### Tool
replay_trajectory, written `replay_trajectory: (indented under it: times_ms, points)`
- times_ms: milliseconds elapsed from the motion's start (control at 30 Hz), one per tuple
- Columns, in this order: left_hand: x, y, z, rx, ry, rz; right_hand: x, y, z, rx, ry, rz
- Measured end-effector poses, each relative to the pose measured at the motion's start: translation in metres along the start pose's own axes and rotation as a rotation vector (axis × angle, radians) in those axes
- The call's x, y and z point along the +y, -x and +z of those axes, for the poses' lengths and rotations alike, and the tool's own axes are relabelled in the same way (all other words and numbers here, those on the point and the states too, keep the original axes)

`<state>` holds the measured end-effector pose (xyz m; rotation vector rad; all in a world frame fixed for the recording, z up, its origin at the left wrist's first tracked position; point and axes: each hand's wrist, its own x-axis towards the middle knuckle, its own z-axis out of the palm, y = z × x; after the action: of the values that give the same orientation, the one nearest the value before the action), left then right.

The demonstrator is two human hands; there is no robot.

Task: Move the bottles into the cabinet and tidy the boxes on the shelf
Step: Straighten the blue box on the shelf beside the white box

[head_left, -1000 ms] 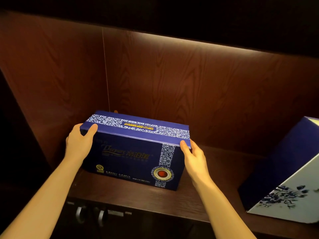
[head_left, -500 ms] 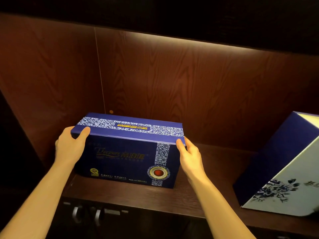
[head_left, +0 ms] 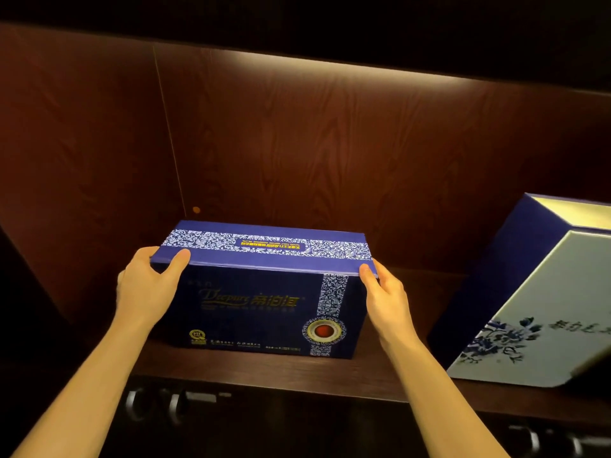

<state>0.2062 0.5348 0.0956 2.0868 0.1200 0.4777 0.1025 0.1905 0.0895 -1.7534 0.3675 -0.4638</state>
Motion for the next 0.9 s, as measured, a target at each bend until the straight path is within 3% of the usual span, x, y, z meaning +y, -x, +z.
replay_trajectory:
  times_ms: [900]
  points:
    - [0.064,0.081,0.071,-0.093,-0.02,0.17,0.021,0.023,-0.131,0.161,0.063,-0.027]
